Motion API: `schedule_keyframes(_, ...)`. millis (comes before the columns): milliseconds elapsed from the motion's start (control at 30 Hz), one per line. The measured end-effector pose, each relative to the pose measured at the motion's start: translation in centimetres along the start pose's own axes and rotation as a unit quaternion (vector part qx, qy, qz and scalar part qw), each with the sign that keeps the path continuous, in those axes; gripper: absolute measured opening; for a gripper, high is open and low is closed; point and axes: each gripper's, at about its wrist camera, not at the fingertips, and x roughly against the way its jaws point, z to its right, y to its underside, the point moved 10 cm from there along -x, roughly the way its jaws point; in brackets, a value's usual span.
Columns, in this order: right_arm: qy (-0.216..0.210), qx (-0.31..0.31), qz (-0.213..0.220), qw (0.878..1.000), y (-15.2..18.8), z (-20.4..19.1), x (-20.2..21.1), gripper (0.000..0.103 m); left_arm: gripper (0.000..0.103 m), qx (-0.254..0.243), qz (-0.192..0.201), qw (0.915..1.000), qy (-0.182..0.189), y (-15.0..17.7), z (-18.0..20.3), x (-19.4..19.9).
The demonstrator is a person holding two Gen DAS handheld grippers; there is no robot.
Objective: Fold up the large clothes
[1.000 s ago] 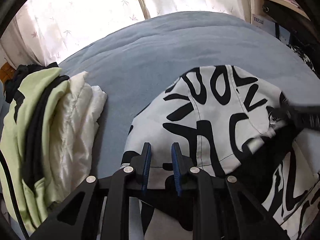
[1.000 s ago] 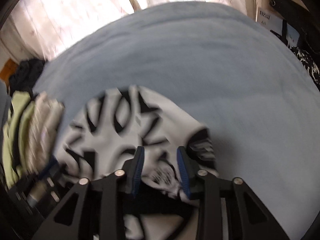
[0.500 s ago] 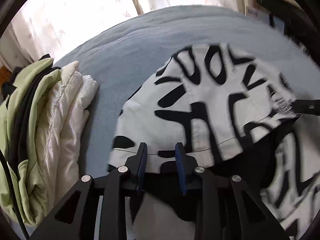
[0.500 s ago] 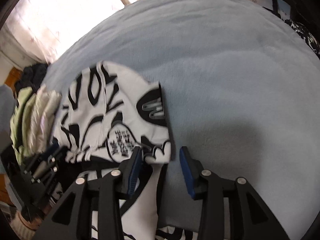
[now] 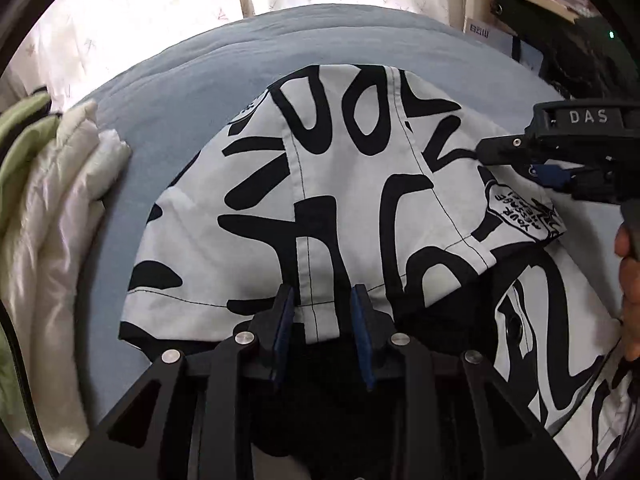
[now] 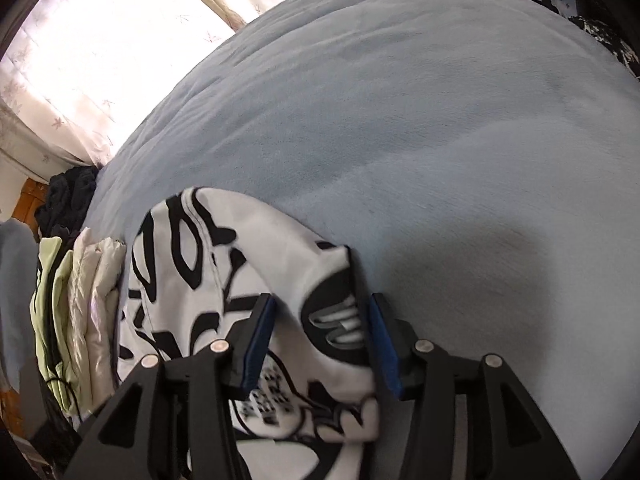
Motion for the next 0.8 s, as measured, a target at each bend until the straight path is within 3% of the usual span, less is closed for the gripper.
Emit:
schedule_keyframes(100, -0.009, 0.012, 0.01, 1.0, 0.1, -1.2, -0.3, 0.049, 0.027, 0.008, 0.003, 1.0, 0.006, 0.0, -0.5, -0.2)
schedule_keyframes(133, -0.008, 0.02, 0.013, 1.0, 0.2, -1.5, -0.4, 0.043, 0.027, 0.009, 0.003, 0.9999, 0.005, 0.0, -0.6, -0.2)
schedule_keyframes(167, -0.008, 0.038, 0.017, 0.999, 0.4, -2.2, -0.1, 0.027, 0.027, 0.011, 0.002, 0.9999, 0.005, 0.0, -0.6, -0.2)
schedule_keyframes(233, -0.012, 0.067, 0.024, 0.997, 0.7, -3.5, 0.3, 0.01, 0.027, 0.017, 0.001, 0.9998, 0.006, 0.3, -0.8, -0.2)
schedule_keyframes(433, -0.041, 0.167, 0.073, 0.982, 2.6, -8.2, 6.0, 0.006, 0.027, 0.032, -0.01, 0.999, 0.029, 3.0, -1.2, 2.5)
schedule_keyframes(633, -0.109, 0.282, 0.129, 0.944, 8.5, -13.5, 14.9, 0.005, 0.027, 0.037, 0.016, 0.9984, 0.038, 7.1, -3.1, 9.0)
schedule_keyframes(800, -0.106, 0.389, 0.157, 0.902, 16.2, -14.7, 21.4, 0.005, 0.027, 0.03, 0.028, 0.998, 0.047, 13.2, -5.0, 15.4)
